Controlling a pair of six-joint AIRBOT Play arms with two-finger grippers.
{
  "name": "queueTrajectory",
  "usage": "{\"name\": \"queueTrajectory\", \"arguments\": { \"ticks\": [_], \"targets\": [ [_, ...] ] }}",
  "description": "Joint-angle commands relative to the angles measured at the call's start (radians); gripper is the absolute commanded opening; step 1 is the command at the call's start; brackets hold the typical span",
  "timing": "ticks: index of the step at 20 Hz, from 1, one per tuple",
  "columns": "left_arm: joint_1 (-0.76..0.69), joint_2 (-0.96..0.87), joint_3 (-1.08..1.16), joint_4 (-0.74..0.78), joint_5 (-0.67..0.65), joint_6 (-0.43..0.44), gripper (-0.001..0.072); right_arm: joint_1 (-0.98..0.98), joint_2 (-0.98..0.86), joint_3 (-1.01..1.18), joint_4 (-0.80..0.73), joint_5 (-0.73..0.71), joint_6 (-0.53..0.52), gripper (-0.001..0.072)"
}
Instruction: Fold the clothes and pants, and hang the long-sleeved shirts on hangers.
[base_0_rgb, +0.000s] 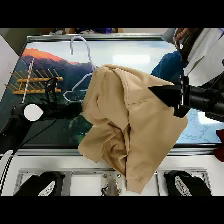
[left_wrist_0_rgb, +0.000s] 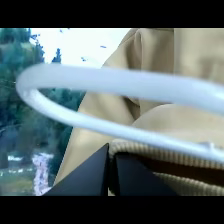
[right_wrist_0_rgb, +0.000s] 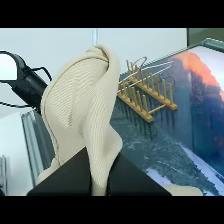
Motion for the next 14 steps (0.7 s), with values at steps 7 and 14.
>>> {"name": "queueTrajectory", "arguments": {
  "ticks": [7,14],
  "targets": [
    [0.135,-0.003,0.022,0.007,-0.034,0.055,0.0022,0.002,0.002,0.001,-0.008,0.035,0.055,0.0023],
    [0.229,-0.002,0.022,0.006,-0.072,0.125,0.0023,0.002,0.007,0.001,-0.122,0.037,0.09,0.0023]
  ]
}}
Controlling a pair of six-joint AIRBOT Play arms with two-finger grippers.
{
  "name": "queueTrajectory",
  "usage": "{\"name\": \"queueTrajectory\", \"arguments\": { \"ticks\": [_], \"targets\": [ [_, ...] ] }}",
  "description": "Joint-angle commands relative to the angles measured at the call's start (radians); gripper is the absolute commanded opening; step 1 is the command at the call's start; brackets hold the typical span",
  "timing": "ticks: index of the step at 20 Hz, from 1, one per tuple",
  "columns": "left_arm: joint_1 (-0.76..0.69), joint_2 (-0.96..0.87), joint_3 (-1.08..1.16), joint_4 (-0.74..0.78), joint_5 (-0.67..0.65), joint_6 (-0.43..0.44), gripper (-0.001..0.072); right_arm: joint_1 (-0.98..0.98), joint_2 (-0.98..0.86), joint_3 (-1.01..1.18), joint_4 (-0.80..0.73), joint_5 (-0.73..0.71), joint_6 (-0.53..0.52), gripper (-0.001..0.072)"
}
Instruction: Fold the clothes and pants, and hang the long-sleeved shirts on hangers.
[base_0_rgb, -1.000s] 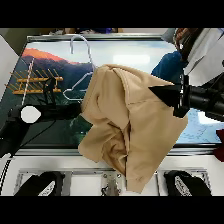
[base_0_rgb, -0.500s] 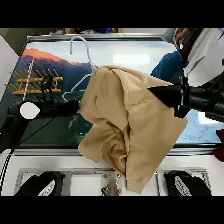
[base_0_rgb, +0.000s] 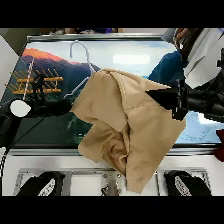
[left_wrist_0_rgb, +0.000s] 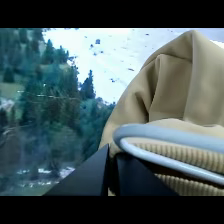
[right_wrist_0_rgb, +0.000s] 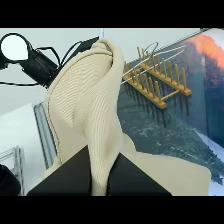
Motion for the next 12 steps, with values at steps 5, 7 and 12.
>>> {"name": "queueTrajectory", "arguments": {
  "ticks": [5,7,12],
  "targets": [
    [0.111,-0.002,0.111,0.018,-0.058,0.107,0.0022,0.0,0.008,0.001,-0.11,0.021,0.023,0.0023],
    [0.128,-0.023,0.177,0.08,-0.109,0.107,0.0022,0.0,0.008,0.001,-0.11,0.033,0.023,0.0023],
    [0.128,-0.092,0.288,0.199,-0.185,0.126,0.0022,0.0,0.009,0.001,-0.111,0.037,0.031,0.0023]
  ]
}}
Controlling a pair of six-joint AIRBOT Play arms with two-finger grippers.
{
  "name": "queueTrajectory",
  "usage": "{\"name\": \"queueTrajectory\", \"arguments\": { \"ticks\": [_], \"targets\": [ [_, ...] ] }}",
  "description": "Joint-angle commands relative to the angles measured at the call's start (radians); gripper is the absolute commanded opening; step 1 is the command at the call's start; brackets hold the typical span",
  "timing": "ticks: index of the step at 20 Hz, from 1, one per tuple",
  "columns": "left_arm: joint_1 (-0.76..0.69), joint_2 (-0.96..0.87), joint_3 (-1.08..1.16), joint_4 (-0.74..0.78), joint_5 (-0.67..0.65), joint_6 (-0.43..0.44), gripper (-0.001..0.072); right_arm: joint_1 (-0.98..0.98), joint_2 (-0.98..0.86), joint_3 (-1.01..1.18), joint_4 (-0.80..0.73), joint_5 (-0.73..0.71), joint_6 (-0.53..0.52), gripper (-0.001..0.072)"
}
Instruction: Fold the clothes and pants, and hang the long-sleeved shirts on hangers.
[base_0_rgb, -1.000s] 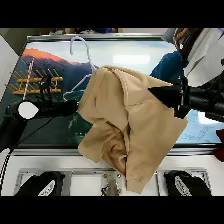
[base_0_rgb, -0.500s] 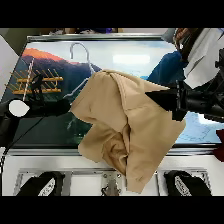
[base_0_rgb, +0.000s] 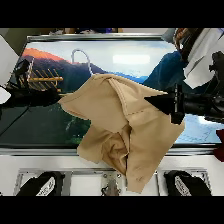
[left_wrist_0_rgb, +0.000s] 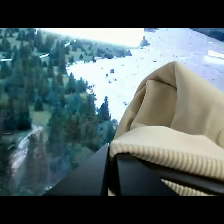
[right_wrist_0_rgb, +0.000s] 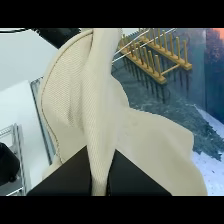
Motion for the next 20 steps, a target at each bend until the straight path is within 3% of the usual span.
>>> {"name": "queueTrajectory", "arguments": {
  "ticks": [1,7,13,17,20],
  "targets": [
    [0.007,-0.045,0.094,0.224,-0.039,0.016,0.0022,0.0,0.001,0.0,-0.01,0.019,0.005,0.0023],
    [-0.023,-0.183,0.477,0.243,-0.135,0.129,0.0022,0.0,0.001,0.001,-0.077,0.108,0.03,0.0023],
    [-0.146,-0.354,0.842,0.242,-0.254,0.251,0.0022,0.0,0.018,0.002,-0.041,0.192,0.042,0.0023],
    [-0.25,-0.427,0.974,0.234,-0.251,0.293,0.0023,0.0,0.03,0.002,0.06,0.221,0.063,0.0023],
    [-0.34,-0.425,0.904,0.233,-0.232,0.351,0.0023,0.0,0.029,0.002,0.141,0.214,0.063,0.0023]
  ]
}}
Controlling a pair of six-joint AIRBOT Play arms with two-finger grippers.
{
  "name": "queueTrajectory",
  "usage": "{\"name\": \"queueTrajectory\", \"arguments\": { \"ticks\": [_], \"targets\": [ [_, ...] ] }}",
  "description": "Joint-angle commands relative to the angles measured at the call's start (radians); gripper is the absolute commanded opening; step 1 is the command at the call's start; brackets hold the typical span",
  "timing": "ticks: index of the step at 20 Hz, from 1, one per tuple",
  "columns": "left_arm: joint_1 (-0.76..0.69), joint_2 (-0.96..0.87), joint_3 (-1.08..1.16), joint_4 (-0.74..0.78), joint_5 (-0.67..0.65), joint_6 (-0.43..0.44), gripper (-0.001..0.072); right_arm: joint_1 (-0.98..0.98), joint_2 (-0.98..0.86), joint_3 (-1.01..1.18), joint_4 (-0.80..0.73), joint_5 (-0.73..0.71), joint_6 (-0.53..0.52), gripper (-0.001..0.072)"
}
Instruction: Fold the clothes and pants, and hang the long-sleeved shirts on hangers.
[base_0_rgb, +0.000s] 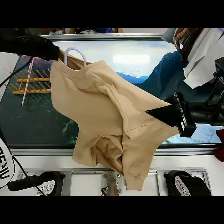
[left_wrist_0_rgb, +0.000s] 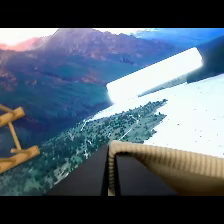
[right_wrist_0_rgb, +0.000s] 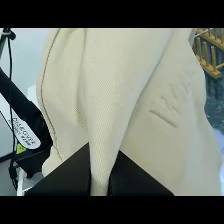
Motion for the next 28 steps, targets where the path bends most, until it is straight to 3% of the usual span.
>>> {"name": "queueTrajectory", "arguments": {
  "ticks": [1,4,5,6,7,12,18,23,28],
  "targets": [
    [-0.104,-0.016,-0.04,-0.014,-0.011,0.081,0.0023,0.001,0.002,0.0,0.121,-0.008,0.006,0.0023],
    [-0.164,-0.017,-0.097,-0.011,0.01,0.09,0.0024,0.001,0.002,0.0,0.153,-0.05,0.006,0.0023],
    [-0.17,-0.017,-0.098,-0.011,0.031,0.09,0.0096,0.001,0.002,0.0,0.153,-0.066,0.006,0.0023],
    [-0.168,-0.017,-0.085,-0.011,0.047,0.087,0.0426,0.001,0.003,0.0,0.153,-0.079,0.006,0.0023],
    [-0.158,-0.017,-0.066,-0.011,0.061,0.066,0.064,0.001,0.003,0.0,0.153,-0.087,0.006,0.0023],
    [-0.039,-0.006,0.06,-0.062,0.074,-0.034,0.0625,0.001,0.002,0.0,0.153,-0.088,0.006,0.0023],
    [0.173,0.106,-0.105,-0.484,0.077,-0.023,0.0625,0.001,0.002,0.0,0.15,-0.143,0.007,0.0023],
    [0.306,0.106,-0.09,-0.83,-0.036,-0.022,0.0625,0.001,0.002,0.0,0.15,-0.143,0.006,0.0023],
    [0.32,0.091,-0.09,-0.879,-0.089,-0.022,0.0625,0.001,0.002,0.0,0.15,-0.148,0.007,0.0023]
  ]
}}
